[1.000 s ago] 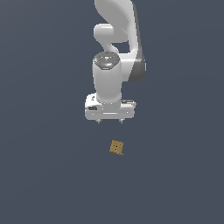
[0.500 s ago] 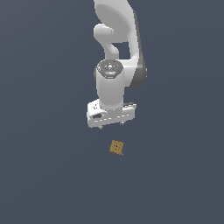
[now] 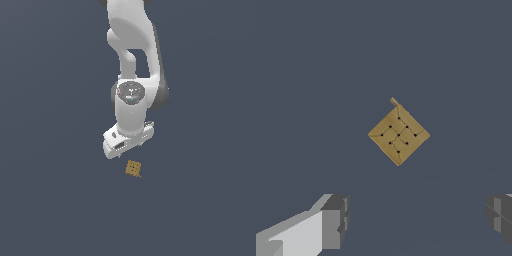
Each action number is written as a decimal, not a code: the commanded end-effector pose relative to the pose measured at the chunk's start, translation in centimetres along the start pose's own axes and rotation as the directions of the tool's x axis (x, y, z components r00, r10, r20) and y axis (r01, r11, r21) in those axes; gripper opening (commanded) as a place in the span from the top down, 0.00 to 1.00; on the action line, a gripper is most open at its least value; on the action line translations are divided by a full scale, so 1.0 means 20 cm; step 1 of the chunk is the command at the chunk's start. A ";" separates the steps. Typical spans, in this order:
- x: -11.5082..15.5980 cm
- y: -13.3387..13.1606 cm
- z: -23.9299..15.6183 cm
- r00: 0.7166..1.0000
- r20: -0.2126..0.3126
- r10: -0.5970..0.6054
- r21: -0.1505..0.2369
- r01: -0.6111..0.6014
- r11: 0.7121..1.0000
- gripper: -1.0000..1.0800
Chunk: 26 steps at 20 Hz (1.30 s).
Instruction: Pick up the object and move it to a goal position.
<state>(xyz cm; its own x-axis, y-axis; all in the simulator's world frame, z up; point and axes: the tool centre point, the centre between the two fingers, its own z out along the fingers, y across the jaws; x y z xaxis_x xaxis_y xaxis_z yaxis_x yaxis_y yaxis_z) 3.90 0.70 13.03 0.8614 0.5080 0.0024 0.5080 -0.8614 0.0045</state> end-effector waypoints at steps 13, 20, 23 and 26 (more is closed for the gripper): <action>0.13 -0.01 0.20 0.903 0.007 -0.430 0.002 0.430 0.903 0.04; 0.18 -0.01 0.28 0.808 0.003 -0.589 0.004 0.589 0.808 0.04; 0.19 -0.01 0.31 0.773 0.002 -0.634 0.005 0.634 0.773 0.04; 0.20 -0.01 0.33 0.746 0.000 -0.666 0.005 0.666 0.746 0.04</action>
<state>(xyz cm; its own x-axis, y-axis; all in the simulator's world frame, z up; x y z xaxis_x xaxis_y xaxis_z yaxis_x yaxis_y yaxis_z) 7.15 2.87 6.71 0.3261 0.9453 -0.0024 0.9453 -0.3261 -0.0001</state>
